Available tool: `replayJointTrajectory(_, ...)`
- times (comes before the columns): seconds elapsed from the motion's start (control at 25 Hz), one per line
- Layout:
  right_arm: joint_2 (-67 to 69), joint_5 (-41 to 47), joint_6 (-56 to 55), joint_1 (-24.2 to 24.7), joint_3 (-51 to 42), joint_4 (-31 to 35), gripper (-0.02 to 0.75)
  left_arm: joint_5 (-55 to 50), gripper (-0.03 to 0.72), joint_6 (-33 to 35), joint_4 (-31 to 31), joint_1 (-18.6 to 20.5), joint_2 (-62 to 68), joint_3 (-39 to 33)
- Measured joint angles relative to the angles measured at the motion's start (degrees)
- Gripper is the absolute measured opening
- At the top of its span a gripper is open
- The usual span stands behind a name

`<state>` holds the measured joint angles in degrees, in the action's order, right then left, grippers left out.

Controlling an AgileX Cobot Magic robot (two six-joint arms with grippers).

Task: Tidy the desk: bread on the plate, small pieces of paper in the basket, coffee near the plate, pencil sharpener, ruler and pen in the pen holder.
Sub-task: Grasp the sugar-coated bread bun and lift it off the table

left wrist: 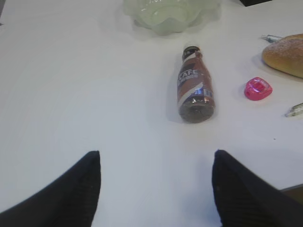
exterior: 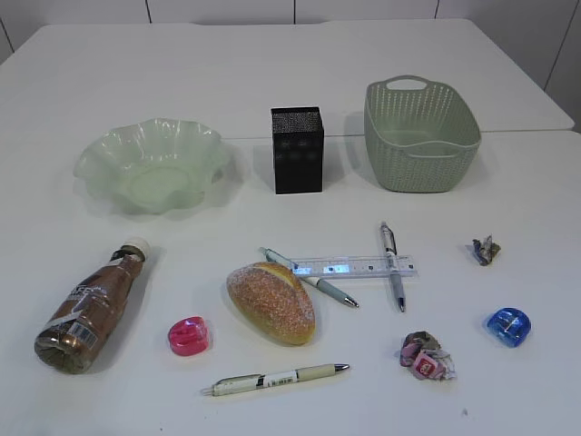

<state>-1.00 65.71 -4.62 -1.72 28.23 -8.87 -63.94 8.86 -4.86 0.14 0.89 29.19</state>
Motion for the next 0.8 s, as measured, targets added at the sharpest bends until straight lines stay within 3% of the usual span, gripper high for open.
replayJointTrajectory(0.8,0.0,-0.1,-0.1,0.0,0.0,0.0,0.513,1.1,0.491,1.0,-5.6,0.0,34.9,27.2)
